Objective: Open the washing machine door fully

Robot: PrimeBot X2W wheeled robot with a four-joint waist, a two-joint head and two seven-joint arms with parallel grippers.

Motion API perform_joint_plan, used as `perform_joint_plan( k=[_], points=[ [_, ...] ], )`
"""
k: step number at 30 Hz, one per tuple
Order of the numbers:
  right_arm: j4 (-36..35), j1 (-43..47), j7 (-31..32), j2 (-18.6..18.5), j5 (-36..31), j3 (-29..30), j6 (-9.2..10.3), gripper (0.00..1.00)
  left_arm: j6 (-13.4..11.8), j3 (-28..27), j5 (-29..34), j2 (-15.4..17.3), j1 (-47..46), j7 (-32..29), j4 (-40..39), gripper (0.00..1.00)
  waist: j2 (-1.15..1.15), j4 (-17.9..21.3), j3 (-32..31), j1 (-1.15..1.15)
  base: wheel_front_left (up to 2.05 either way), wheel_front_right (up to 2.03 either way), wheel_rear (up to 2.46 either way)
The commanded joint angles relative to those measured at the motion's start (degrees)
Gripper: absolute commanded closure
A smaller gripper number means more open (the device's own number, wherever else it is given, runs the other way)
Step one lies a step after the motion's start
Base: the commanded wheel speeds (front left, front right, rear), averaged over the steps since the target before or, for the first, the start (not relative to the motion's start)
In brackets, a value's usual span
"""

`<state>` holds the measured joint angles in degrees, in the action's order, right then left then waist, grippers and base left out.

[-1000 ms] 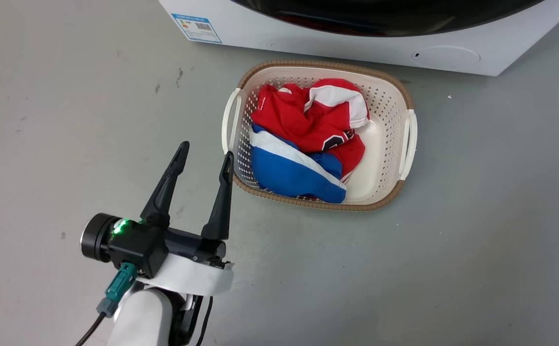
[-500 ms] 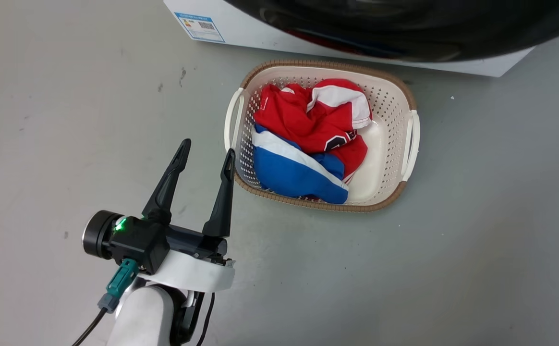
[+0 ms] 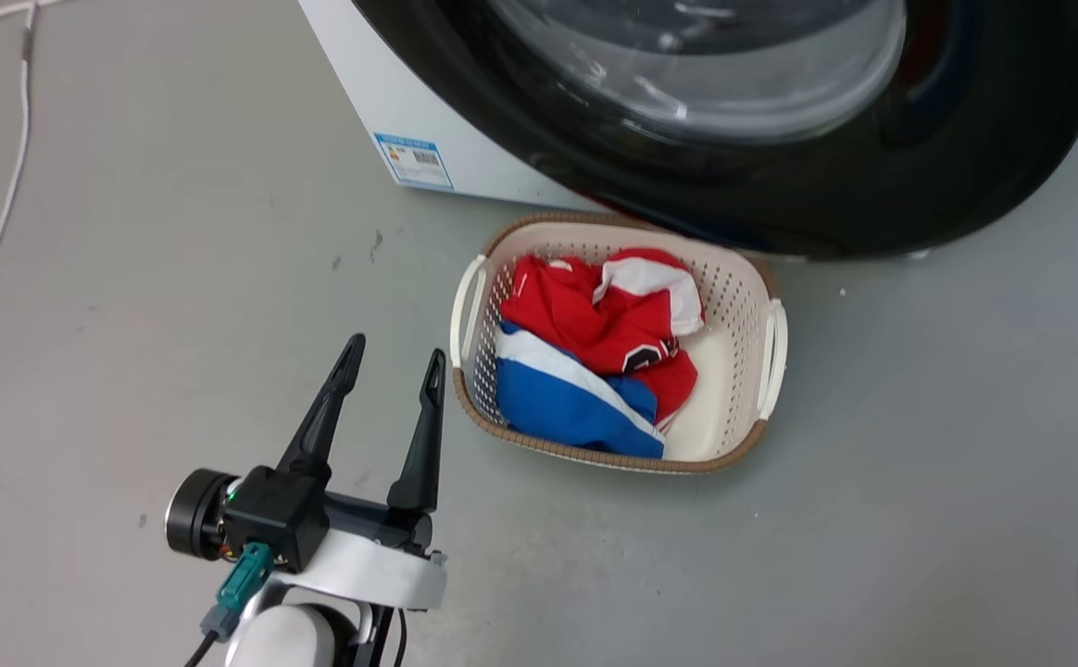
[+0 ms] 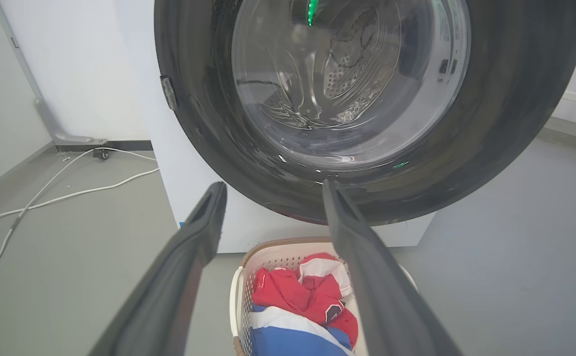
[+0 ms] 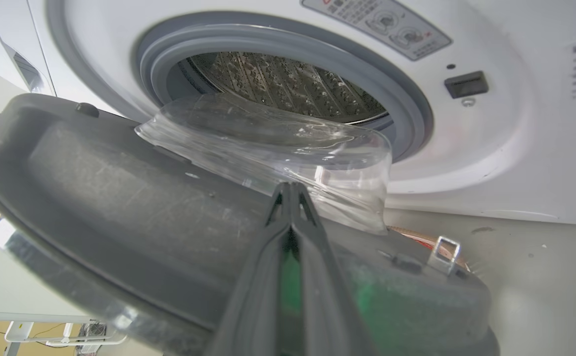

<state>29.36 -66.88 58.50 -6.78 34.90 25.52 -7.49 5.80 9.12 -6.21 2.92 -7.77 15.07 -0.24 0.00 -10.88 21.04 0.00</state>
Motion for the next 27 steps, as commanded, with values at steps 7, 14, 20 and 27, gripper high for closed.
perform_joint_plan(
  k=[7,14,20,27],
  points=[
    [-1.94,9.81,1.23,2.26,4.38,-1.43,0.00,1.00,-0.73,-0.78,-0.20,-0.06,4.30,0.16,0.68,0.00,0.00,-1.72,-8.16,0.00,0.00,0.00,0.00],
    [-4.66,18.08,2.96,3.45,8.30,-3.88,-0.01,1.00,-0.87,-1.36,0.12,-0.06,7.20,0.16,0.64,0.00,0.00,-2.91,-12.85,0.00,0.00,0.00,0.00],
    [-7.15,24.61,4.33,4.04,12.56,-7.08,0.00,1.00,-1.06,-2.19,0.43,-0.06,9.29,0.16,0.46,0.00,0.00,-4.06,-15.84,0.00,0.00,0.00,0.00],
    [-8.29,29.56,3.96,4.27,19.73,-12.54,-0.01,1.00,-1.00,-3.47,0.73,-0.05,11.13,0.16,0.62,0.00,0.00,-6.12,-18.08,0.00,0.00,0.00,0.00]
  ],
)
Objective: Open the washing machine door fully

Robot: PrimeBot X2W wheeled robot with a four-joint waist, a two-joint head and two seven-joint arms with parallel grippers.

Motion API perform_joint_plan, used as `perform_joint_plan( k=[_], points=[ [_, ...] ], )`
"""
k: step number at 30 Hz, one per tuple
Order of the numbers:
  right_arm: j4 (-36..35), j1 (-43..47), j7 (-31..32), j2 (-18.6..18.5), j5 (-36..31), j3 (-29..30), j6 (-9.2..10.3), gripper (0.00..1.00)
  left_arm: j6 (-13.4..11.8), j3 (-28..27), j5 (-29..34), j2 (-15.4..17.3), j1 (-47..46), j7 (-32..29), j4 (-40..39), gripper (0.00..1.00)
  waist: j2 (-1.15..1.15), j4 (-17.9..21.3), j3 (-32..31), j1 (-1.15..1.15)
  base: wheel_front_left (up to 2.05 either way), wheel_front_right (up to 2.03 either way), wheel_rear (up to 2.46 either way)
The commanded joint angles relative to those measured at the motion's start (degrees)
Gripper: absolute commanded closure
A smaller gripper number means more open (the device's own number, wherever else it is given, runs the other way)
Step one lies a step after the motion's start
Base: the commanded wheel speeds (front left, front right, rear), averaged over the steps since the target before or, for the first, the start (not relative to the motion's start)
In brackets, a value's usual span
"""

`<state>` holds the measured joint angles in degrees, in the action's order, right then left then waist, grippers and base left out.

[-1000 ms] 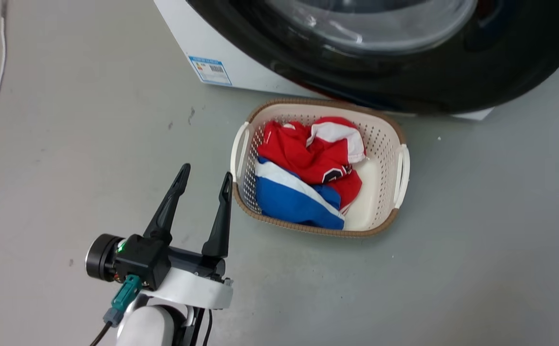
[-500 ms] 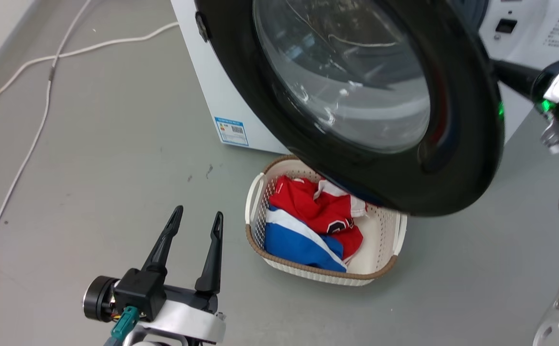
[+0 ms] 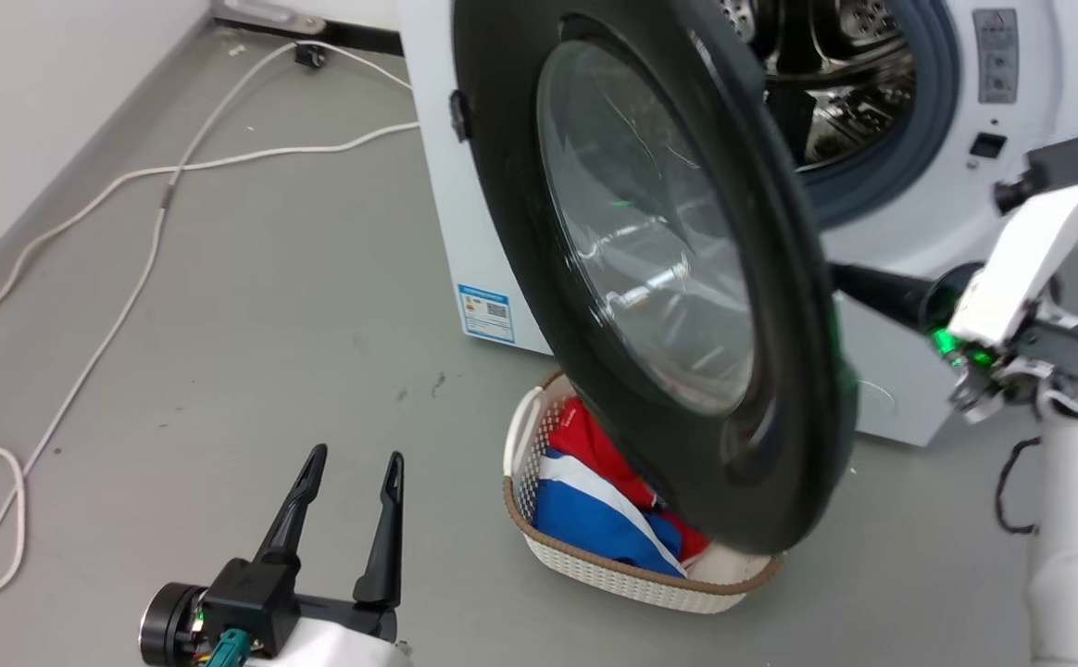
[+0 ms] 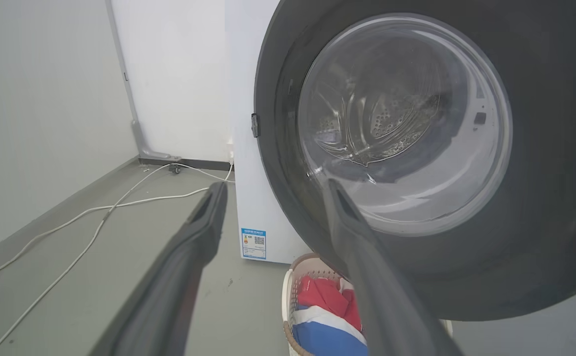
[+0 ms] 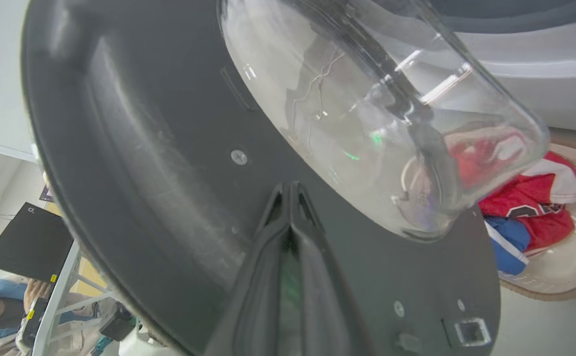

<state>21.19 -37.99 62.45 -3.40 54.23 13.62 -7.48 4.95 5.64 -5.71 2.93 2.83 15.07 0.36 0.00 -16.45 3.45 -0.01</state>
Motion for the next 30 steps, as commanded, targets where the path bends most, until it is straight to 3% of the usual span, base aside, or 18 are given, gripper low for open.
perform_joint_plan(
  k=[1,13,21,30],
  points=[
    [-0.21,1.43,-0.33,0.89,1.55,-1.77,-0.02,1.00,-0.11,-0.15,0.25,-0.07,0.62,0.16,0.02,0.00,0.00,-0.96,-0.75,0.01,0.00,0.00,0.00],
    [-2.31,6.53,-5.38,0.74,13.28,-16.36,-0.02,1.00,0.53,-0.85,0.93,-0.07,1.93,0.16,0.00,0.00,0.00,-5.55,-2.42,0.01,0.00,0.00,0.00],
    [-2.55,6.71,-9.54,0.76,17.75,-25.77,-0.02,1.00,0.84,-0.55,0.78,-0.07,1.74,0.16,0.31,0.00,0.00,-7.42,-2.32,0.01,0.00,0.00,0.00],
    [-1.20,5.48,-12.56,0.73,17.61,-27.93,-0.01,1.00,0.40,-0.62,0.49,-0.07,1.85,0.16,0.31,0.00,0.00,-8.58,-2.02,0.01,0.00,0.00,0.00]
  ],
)
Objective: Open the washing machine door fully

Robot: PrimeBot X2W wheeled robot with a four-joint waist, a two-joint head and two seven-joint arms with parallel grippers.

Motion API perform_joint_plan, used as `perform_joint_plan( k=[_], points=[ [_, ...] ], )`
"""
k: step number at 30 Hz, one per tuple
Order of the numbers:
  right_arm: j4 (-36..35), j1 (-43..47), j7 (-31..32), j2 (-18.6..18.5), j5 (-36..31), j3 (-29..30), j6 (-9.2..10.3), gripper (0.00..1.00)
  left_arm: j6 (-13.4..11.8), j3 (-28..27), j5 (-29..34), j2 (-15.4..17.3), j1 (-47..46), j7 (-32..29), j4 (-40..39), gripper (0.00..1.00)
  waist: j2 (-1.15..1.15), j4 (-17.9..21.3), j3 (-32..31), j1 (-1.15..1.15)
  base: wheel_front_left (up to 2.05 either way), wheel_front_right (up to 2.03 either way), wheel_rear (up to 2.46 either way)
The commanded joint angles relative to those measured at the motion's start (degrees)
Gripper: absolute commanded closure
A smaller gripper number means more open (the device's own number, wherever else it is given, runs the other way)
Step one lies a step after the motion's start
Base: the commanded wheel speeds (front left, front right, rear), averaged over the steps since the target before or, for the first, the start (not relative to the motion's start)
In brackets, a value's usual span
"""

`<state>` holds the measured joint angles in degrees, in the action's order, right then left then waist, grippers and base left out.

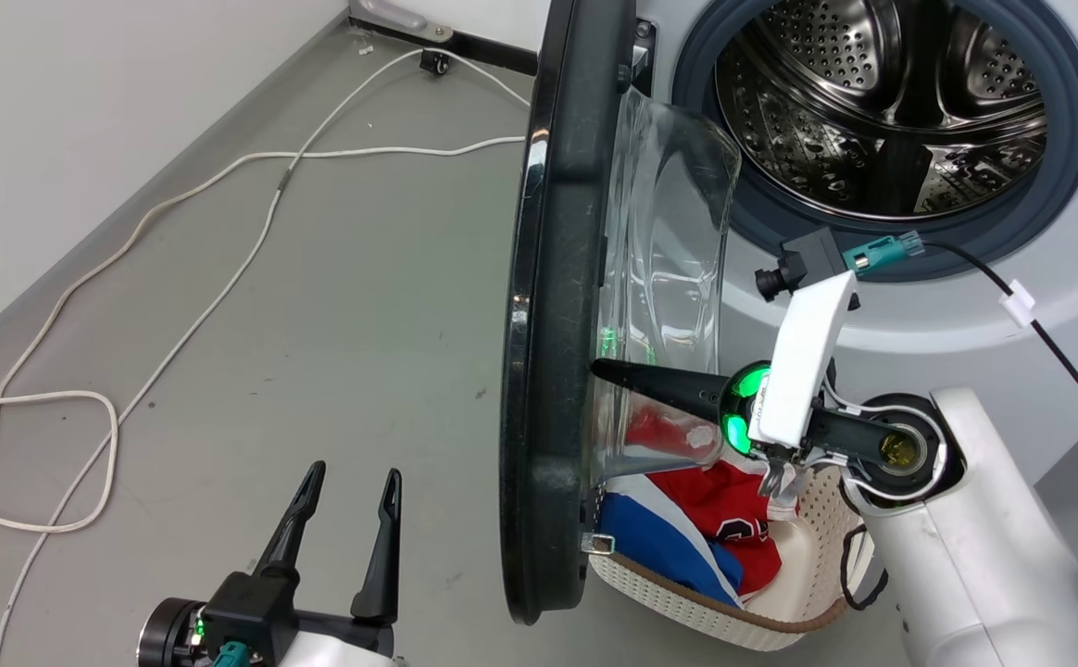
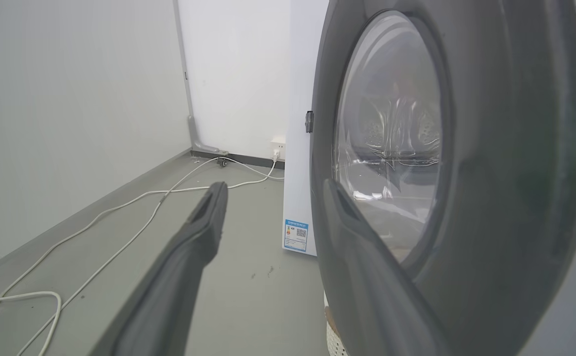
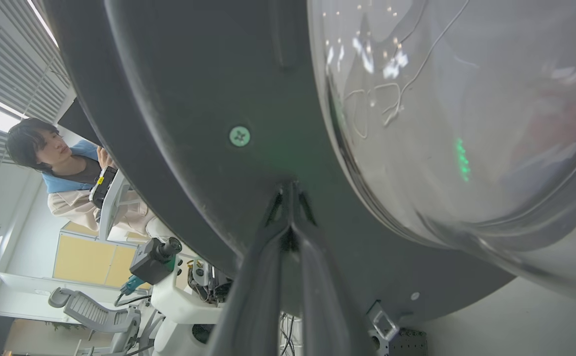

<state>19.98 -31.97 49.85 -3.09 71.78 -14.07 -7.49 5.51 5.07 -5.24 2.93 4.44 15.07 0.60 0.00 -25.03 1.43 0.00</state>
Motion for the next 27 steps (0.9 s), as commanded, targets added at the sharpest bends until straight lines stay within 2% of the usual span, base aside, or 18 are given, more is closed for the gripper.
perform_joint_plan(
  k=[1,5,9,13,18,22,26,27],
  points=[
    [-0.05,-0.59,-0.31,0.37,-0.44,0.16,0.00,1.00,-0.20,-0.13,0.00,-0.07,0.33,0.16,0.04,0.00,0.00,0.02,-0.03,0.00,0.00,0.00,0.00],
    [-2.83,0.45,-3.52,-2.07,-4.26,1.18,0.00,1.00,-0.54,-0.32,-0.20,-0.07,0.28,0.16,-0.03,0.00,0.00,0.35,-0.25,0.00,0.00,0.00,0.00],
    [-7.75,2.99,-9.29,-6.31,-10.23,1.41,0.01,1.00,-0.89,-0.29,-0.53,-0.07,-0.44,0.16,-0.31,0.00,0.00,1.27,-0.15,0.00,0.00,0.00,0.00],
    [-12.73,5.76,-18.23,-11.51,-17.85,1.00,0.01,1.00,-1.05,-0.64,-0.86,-0.07,-0.90,0.16,-0.52,0.00,0.00,2.98,0.14,0.00,0.00,0.00,0.00],
    [-16.32,10.29,-33.51,-18.57,-31.40,-2.07,0.01,1.00,-0.69,-1.71,-0.88,-0.07,-0.80,0.16,-0.51,0.00,0.00,5.64,0.28,0.00,0.00,0.00,0.00],
    [-15.37,14.12,-44.81,-20.66,-41.63,-1.03,0.01,1.00,-0.45,-2.61,-0.68,-0.07,-0.31,0.16,-0.55,0.00,0.00,7.39,0.42,0.00,0.00,0.00,0.00],
    [-15.07,18.75,-53.87,-17.88,-50.30,3.08,0.01,1.00,-0.12,-3.26,-0.63,-0.06,0.18,0.16,-0.56,0.00,0.00,8.72,0.51,0.00,0.00,0.00,0.00],
    [-15.39,19.87,-56.02,-16.82,-52.22,4.41,0.01,0.76,-0.06,-3.40,-0.74,-0.06,0.27,0.16,-0.56,0.00,0.00,8.98,0.53,0.00,0.00,0.00,0.00]
  ],
)
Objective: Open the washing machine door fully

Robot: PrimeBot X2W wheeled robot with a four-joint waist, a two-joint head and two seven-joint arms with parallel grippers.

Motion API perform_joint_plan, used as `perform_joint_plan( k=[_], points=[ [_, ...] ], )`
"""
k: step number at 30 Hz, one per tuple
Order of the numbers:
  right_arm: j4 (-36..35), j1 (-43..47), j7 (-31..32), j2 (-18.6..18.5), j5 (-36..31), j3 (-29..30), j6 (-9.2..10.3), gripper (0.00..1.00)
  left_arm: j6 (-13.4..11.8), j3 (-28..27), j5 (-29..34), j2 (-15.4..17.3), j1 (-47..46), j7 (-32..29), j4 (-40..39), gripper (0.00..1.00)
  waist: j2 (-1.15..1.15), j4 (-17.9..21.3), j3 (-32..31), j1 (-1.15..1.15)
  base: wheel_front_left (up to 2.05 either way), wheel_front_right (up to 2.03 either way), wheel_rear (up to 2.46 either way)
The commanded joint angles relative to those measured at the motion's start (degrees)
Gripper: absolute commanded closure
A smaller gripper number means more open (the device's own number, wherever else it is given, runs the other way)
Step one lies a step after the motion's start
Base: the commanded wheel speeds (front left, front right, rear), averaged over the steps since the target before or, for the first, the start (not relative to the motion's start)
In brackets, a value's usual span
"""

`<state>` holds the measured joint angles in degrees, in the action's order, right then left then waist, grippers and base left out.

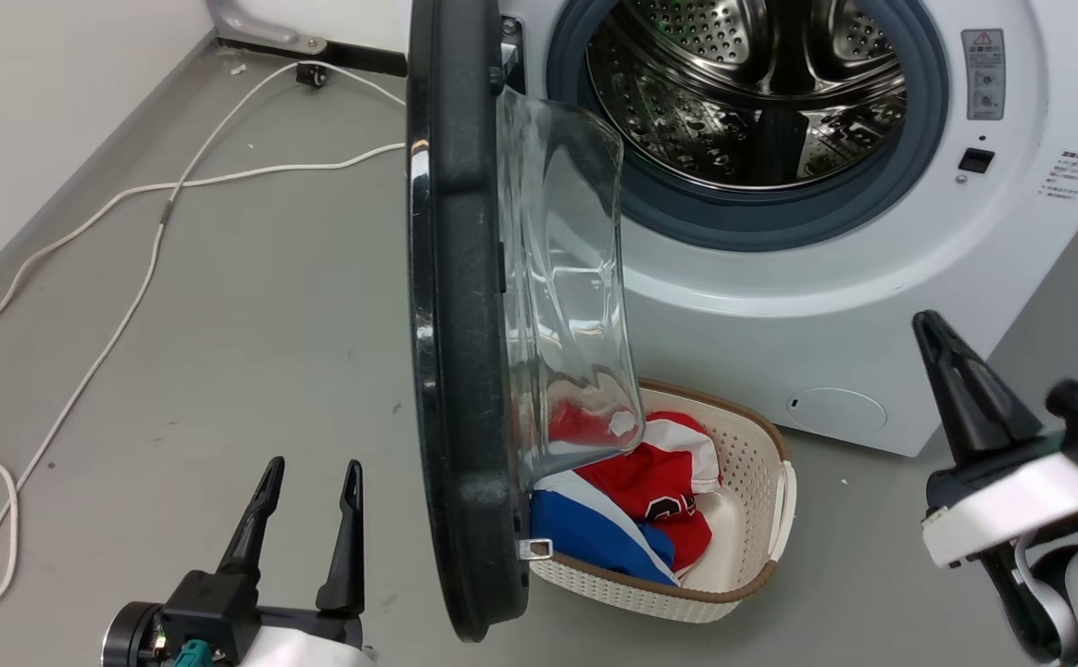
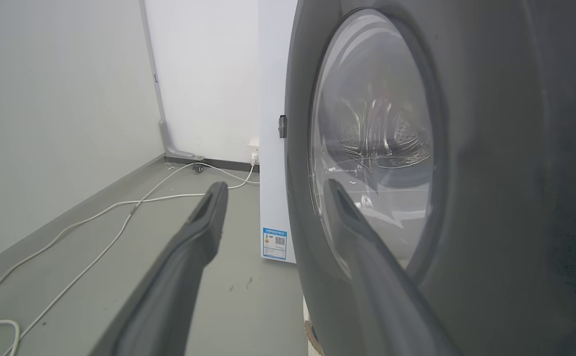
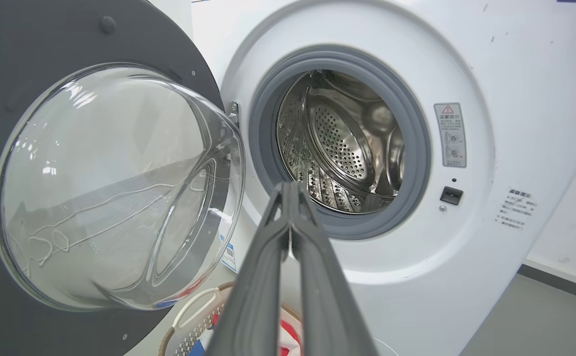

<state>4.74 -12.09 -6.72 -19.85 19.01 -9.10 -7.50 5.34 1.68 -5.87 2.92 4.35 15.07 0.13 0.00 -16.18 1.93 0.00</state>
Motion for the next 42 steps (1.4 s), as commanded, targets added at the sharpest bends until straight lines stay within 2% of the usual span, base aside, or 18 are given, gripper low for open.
perform_joint_plan(
  k=[1,2,6,11,17,23,42],
  points=[
    [-0.58,1.07,-1.61,1.04,-1.20,1.09,0.02,0.17,0.01,-0.16,-0.25,-0.05,0.44,0.16,-0.10,0.00,0.00,0.35,0.09,0.00,0.00,0.00,0.00],
    [-0.80,2.47,-2.95,2.21,-2.42,1.90,0.02,0.00,0.07,-0.28,-0.45,-0.05,0.51,0.16,-0.07,0.00,0.00,0.49,0.12,0.00,0.00,0.00,0.00],
    [-2.50,7.06,-6.61,6.64,-8.32,6.21,0.03,0.00,0.25,-0.52,-0.59,-0.05,0.87,0.16,0.14,0.00,0.00,0.75,-0.02,0.00,0.00,0.00,0.00],
    [-2.98,12.44,-8.24,12.68,-13.46,10.74,0.03,0.00,0.61,-0.53,-0.48,-0.05,1.42,0.16,0.53,0.00,0.00,0.64,-0.84,0.00,0.00,0.00,0.00],
    [-5.41,16.38,-8.47,16.19,-16.32,14.58,0.02,0.00,1.10,0.22,0.03,-0.05,2.08,0.16,1.02,0.00,0.00,0.22,-1.82,0.00,0.00,0.00,0.00],
    [-4.94,18.56,-8.49,16.85,-17.24,14.23,0.03,0.00,1.57,0.99,-0.22,-0.05,2.04,0.16,1.60,0.00,0.00,0.13,-1.99,0.00,0.00,0.00,0.00],
    [-1.16,17.52,-8.50,17.05,-15.61,13.38,0.03,0.00,1.85,1.24,0.28,-0.05,2.36,0.16,1.79,0.00,0.00,0.36,-2.32,0.00,0.00,0.00,0.00]
  ],
)
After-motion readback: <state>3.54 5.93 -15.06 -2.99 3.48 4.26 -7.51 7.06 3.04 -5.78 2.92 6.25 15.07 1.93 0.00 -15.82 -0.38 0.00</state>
